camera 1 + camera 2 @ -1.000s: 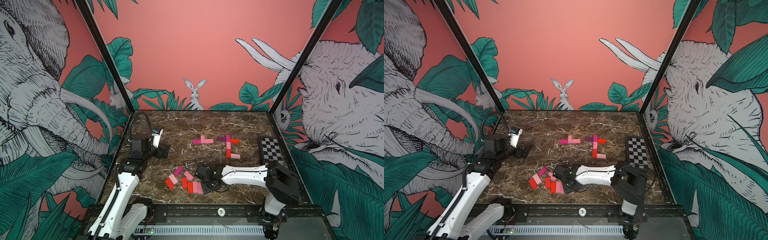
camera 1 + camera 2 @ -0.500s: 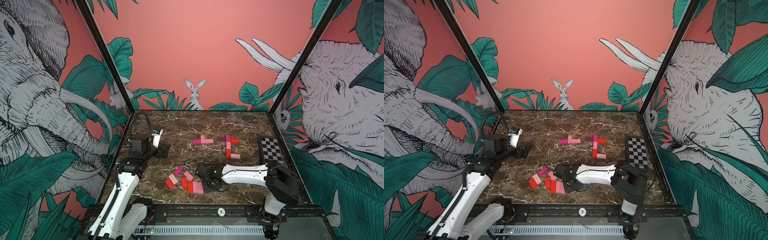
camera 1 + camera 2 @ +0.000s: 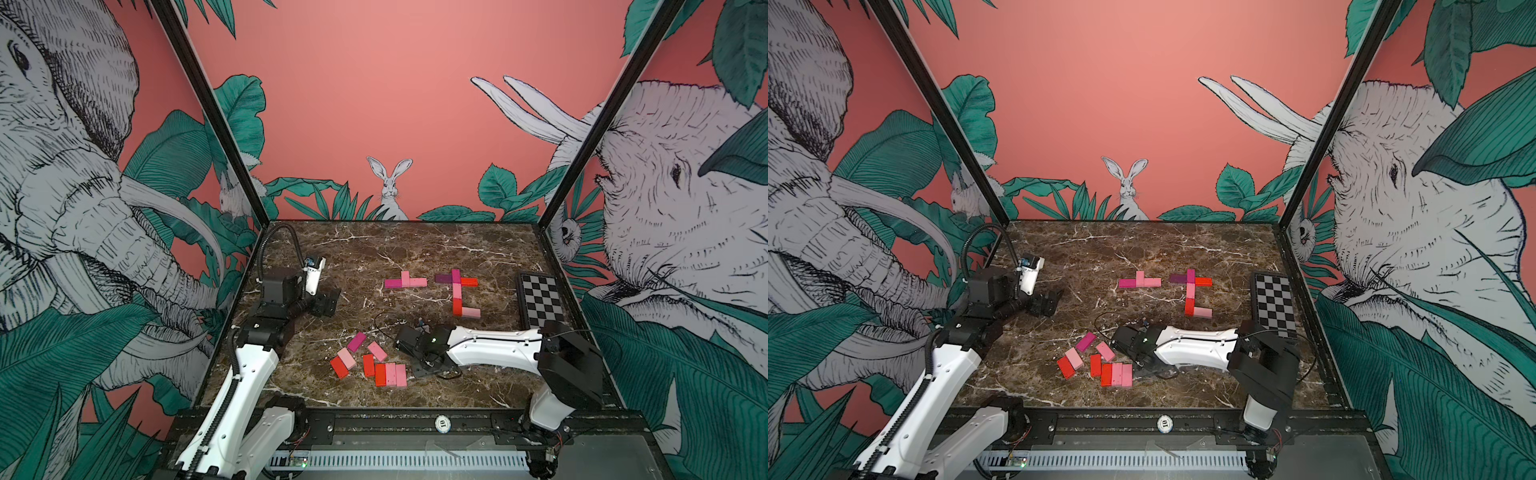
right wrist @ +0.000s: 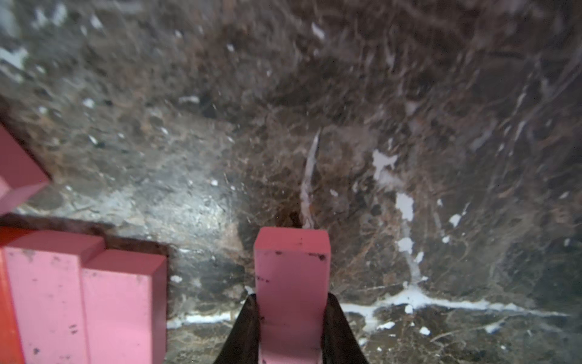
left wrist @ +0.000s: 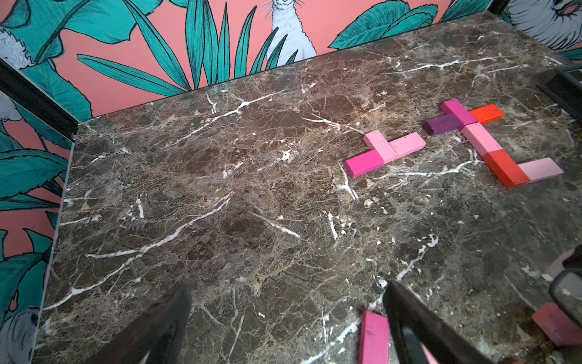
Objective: Assemble the letter t with building blocks
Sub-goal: Pick up the building block from the center of the board, then assemble the building block at the center of the board.
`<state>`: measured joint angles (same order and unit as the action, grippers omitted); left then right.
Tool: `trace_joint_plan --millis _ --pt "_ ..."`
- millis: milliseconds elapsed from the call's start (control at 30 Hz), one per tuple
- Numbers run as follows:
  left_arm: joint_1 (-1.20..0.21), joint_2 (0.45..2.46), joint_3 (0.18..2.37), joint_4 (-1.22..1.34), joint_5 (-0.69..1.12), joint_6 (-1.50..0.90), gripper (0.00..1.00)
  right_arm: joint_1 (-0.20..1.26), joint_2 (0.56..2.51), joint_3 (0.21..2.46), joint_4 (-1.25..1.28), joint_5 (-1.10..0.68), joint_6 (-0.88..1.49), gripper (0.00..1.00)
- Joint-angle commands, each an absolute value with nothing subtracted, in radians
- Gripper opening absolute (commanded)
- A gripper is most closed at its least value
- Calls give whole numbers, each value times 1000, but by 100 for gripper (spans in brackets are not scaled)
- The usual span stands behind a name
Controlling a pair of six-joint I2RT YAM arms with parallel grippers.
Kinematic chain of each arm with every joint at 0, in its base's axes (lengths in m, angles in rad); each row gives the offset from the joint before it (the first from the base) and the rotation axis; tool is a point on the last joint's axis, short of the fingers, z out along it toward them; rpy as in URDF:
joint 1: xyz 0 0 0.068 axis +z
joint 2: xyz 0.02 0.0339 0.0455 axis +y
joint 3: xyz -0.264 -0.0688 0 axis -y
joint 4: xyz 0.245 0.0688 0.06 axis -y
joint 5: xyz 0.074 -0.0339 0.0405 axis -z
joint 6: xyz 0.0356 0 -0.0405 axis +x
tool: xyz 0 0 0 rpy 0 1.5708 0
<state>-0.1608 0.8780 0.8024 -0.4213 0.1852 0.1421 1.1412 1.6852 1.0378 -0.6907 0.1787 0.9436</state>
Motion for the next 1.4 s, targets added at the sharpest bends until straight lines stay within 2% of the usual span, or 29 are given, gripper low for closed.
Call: trace_joint_plan --millis 0,267,500,633,900,1067,1367 --pt "-158 878 826 -443 178 140 97 1119 1680 1098 -742 281 876 0" --pt "-158 873 826 -443 177 141 98 1025 1736 1263 -804 369 795 0" --pt "-158 871 824 -442 181 138 97 888 1770 1431 -825 288 642 0" --pt "-157 863 825 -442 173 140 97 860 1804 1509 -825 289 643 0" --pt "-159 854 819 -442 168 141 97 802 1933 1599 -741 137 651 0" --pt "-158 858 822 -439 170 140 97 792 2005 1675 -766 172 666 0" --pt "-158 857 824 -439 177 140 97 791 2165 1825 -841 132 708 0"
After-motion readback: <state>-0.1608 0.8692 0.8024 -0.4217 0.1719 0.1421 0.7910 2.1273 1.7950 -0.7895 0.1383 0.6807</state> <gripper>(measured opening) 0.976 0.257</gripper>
